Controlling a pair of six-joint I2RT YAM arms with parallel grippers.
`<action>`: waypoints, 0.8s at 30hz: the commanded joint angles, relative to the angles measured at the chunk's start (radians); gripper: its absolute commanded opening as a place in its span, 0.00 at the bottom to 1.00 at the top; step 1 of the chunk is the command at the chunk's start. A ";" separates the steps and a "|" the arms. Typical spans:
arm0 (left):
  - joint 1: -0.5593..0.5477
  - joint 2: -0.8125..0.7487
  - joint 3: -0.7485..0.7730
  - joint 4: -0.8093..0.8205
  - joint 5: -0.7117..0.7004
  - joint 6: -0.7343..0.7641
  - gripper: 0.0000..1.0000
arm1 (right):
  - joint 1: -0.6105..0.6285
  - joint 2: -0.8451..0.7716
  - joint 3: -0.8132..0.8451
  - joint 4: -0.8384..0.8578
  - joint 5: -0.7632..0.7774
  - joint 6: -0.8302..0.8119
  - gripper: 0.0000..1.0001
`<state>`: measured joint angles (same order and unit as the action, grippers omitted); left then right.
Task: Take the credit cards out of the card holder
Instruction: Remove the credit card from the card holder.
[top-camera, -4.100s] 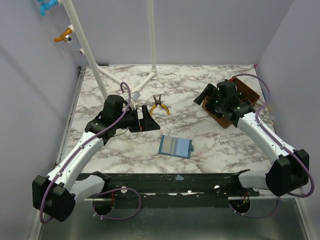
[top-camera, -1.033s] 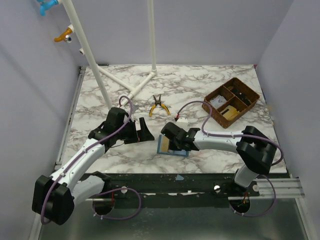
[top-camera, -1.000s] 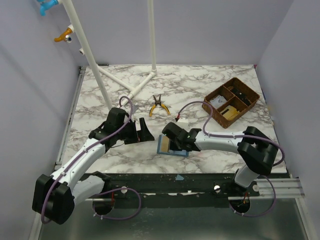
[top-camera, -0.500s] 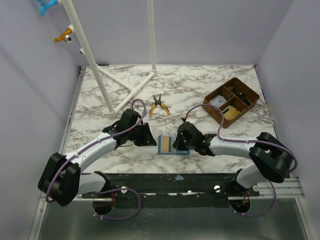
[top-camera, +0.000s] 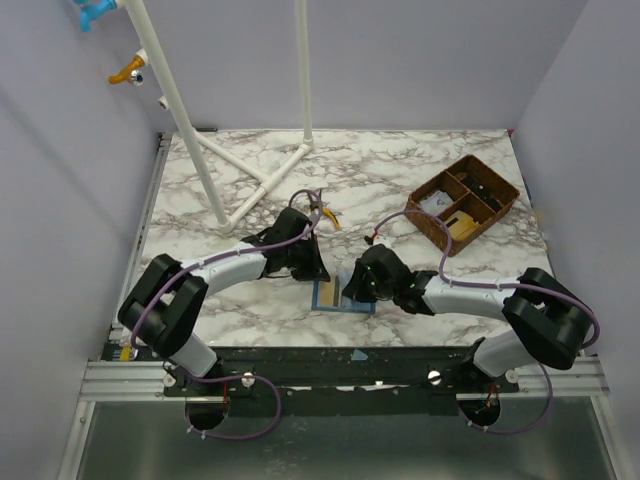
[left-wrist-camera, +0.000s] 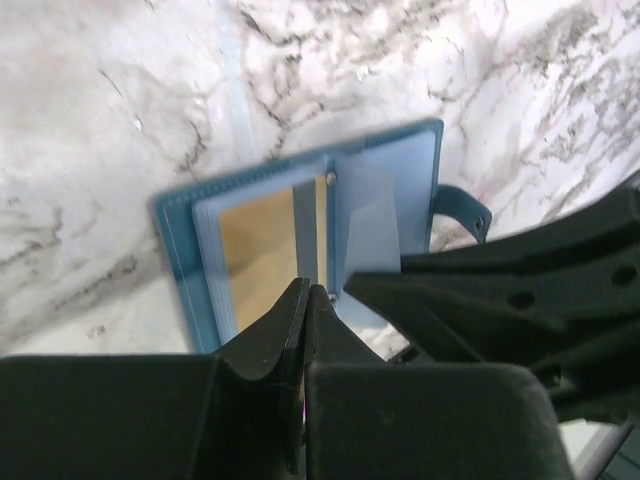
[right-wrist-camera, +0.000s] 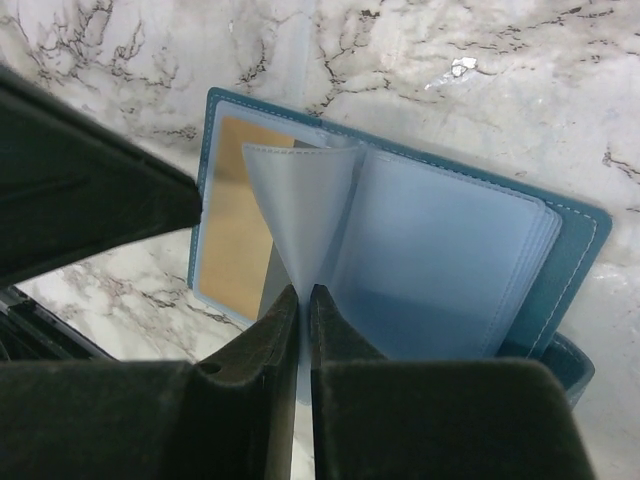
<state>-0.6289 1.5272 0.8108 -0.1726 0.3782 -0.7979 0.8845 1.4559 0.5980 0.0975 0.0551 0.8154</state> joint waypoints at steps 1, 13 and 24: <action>-0.003 0.075 0.050 0.046 -0.071 -0.010 0.00 | -0.001 -0.022 -0.012 0.040 -0.029 0.008 0.11; -0.038 0.177 0.103 0.083 -0.048 -0.011 0.00 | -0.005 -0.031 0.002 0.025 -0.039 0.005 0.36; -0.067 0.173 0.110 0.101 0.010 -0.016 0.00 | -0.007 -0.142 0.093 -0.181 0.035 -0.013 0.59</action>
<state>-0.6830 1.6974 0.8970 -0.0982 0.3515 -0.8097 0.8818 1.3781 0.6540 0.0303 0.0387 0.8112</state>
